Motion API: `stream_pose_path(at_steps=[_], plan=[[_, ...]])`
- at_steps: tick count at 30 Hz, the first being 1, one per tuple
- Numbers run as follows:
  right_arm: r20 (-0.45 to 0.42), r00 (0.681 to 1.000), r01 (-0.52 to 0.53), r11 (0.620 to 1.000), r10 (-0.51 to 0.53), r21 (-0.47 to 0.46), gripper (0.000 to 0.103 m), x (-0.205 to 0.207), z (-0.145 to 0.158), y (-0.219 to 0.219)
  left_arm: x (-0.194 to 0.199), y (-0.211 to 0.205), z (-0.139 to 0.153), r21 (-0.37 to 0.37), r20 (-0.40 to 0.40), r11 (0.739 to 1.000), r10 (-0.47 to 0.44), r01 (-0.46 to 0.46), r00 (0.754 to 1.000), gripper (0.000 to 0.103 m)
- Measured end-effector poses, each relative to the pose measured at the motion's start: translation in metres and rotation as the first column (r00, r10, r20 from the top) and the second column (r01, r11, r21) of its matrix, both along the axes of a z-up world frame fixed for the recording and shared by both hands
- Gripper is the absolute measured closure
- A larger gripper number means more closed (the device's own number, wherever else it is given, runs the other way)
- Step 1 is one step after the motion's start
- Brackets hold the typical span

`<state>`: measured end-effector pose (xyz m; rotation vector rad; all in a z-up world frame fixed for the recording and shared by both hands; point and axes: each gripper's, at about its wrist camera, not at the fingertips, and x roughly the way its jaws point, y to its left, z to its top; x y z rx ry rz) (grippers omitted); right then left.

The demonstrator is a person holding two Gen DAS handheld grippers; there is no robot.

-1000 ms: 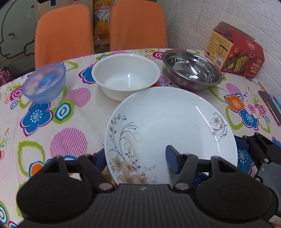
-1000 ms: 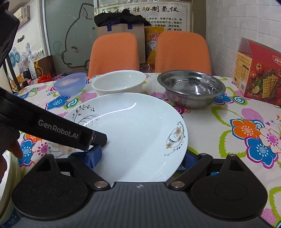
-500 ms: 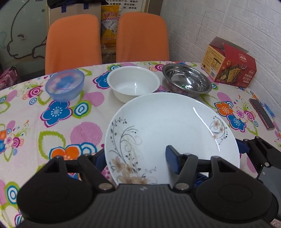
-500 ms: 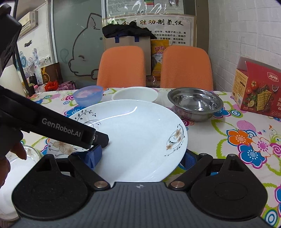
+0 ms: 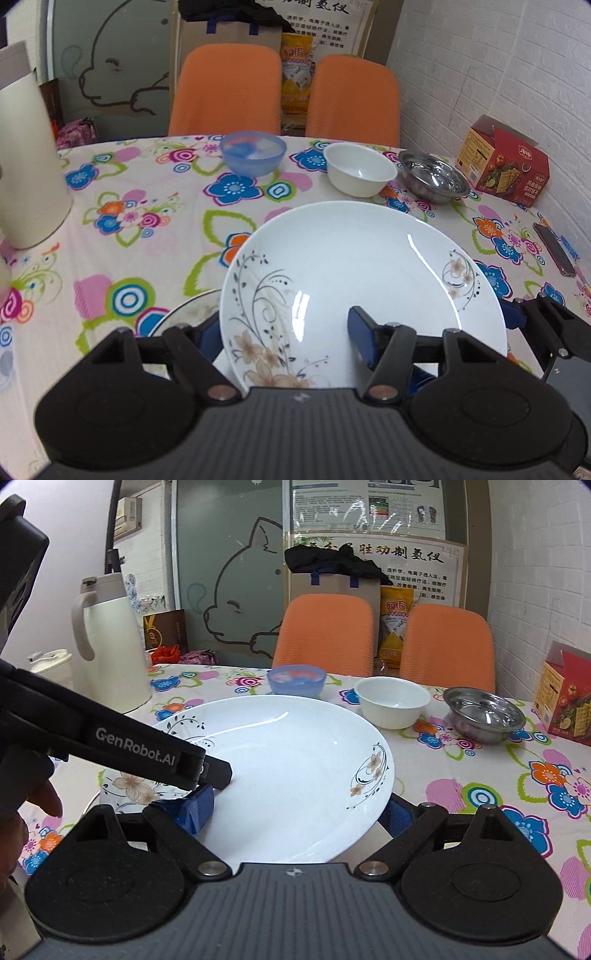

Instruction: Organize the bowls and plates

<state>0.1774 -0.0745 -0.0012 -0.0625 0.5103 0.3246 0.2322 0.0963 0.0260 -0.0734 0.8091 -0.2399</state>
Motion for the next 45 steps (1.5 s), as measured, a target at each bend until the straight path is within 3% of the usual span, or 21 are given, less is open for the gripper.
stream_pose_path(at_steps=[9,16,27,32,40,45], plan=[[-0.073,0.993,-0.094,0.995,0.093,-0.012,0.022,-0.025,-0.023,0.047,-0.033,0.05,-0.033,-0.004,-0.066,0.996,0.086,-0.087,0.994,0.044],[-0.095,0.992,-0.089,0.996,0.087,-0.012,0.022,-0.025,-0.033,0.052,-0.037,0.049,-0.039,0.028,-0.042,0.997,0.076,-0.074,0.996,0.045],[-0.114,0.986,-0.117,0.993,0.118,0.022,0.022,-0.016,-0.038,0.049,-0.029,0.068,-0.041,-0.114,-0.076,0.991,0.061,-0.07,0.995,0.041],[-0.093,0.989,-0.12,0.993,0.119,-0.004,0.023,-0.013,-0.038,0.051,-0.025,0.071,-0.04,-0.125,-0.08,0.99,0.055,-0.064,0.995,0.037],[-0.086,0.99,-0.114,0.993,0.112,-0.02,0.023,-0.004,-0.038,0.05,-0.015,0.074,-0.035,-0.124,-0.131,0.992,0.018,-0.034,0.991,0.031],[-0.085,0.99,-0.109,0.994,0.108,-0.007,0.023,-0.002,-0.039,0.046,-0.002,0.076,-0.029,-0.104,-0.212,0.995,-0.029,0.007,0.977,0.03]])
